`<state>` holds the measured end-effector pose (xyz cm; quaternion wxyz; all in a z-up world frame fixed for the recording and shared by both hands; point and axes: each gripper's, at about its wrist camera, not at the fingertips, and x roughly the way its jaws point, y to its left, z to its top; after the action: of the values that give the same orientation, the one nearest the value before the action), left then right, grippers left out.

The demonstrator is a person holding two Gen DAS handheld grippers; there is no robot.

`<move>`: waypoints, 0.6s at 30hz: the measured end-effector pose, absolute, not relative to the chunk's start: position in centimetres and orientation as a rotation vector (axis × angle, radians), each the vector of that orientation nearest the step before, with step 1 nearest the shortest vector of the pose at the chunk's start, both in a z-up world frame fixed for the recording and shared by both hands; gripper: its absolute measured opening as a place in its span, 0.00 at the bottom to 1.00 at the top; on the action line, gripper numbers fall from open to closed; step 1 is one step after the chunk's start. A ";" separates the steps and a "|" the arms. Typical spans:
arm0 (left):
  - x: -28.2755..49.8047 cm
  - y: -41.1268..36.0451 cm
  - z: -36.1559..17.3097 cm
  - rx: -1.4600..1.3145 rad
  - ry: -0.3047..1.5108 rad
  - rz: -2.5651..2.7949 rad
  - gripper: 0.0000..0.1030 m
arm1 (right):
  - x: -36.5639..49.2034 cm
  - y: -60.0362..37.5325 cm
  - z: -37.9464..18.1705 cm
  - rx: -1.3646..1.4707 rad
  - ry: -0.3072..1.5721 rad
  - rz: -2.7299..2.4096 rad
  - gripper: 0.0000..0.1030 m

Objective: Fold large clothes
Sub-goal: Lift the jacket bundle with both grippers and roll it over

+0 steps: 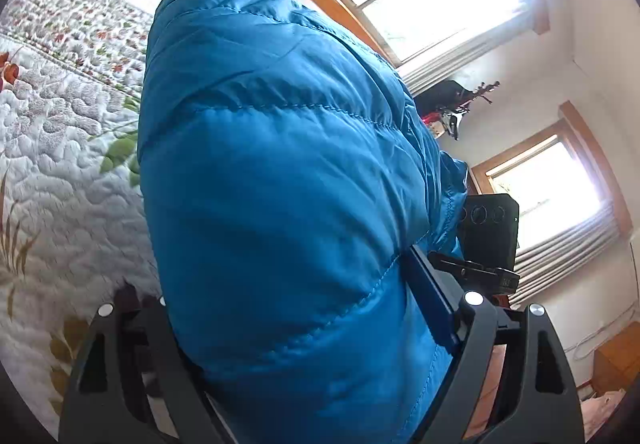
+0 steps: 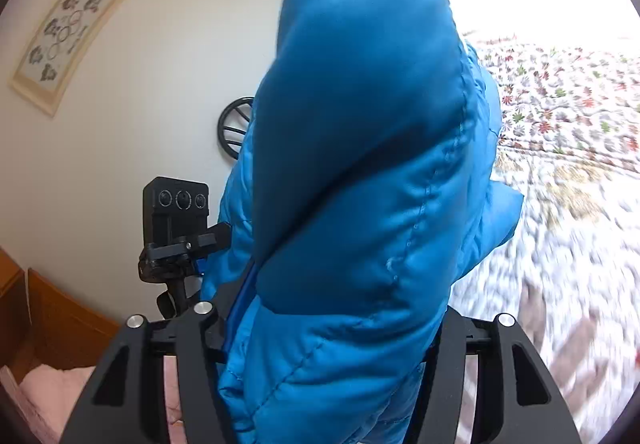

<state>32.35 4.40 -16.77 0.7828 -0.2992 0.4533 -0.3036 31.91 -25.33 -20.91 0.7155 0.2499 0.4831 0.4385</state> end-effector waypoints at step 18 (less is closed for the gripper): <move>36.9 8.0 -23.1 -0.690 1.100 -0.595 0.90 | 30.7 -25.1 -25.6 0.604 1.158 0.885 0.78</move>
<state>36.91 8.00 -23.12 0.7556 -0.3164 0.5045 -0.2727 30.72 -25.15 -25.60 0.7047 0.2717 0.5208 0.3979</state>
